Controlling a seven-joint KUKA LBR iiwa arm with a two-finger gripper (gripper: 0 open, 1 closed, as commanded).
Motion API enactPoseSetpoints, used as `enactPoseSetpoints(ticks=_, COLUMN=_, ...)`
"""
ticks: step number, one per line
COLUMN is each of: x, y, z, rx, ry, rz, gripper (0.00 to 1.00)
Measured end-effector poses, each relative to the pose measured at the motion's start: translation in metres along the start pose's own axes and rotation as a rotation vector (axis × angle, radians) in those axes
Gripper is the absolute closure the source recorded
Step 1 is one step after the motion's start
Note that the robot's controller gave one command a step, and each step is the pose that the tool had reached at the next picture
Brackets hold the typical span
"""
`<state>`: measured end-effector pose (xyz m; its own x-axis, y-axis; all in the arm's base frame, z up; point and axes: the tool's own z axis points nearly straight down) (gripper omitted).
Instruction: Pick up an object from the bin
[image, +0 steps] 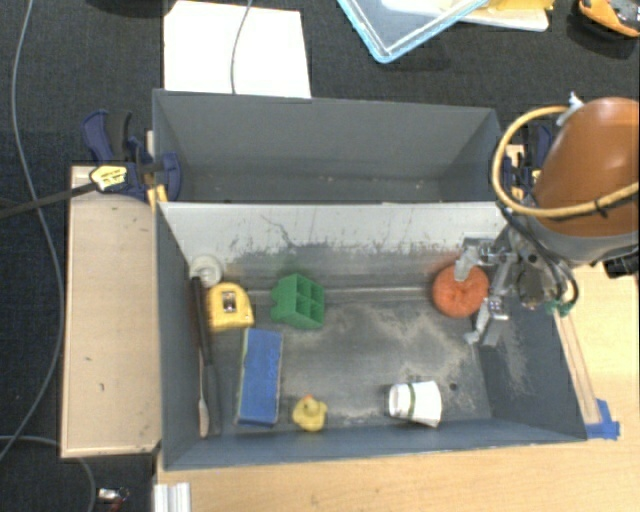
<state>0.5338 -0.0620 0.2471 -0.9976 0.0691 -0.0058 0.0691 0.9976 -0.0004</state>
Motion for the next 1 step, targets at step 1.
enactPoseSetpoints(ticks=1, x=0.0, y=0.0, z=0.0, rx=0.0, ry=0.0, rz=-0.001, gripper=0.0)
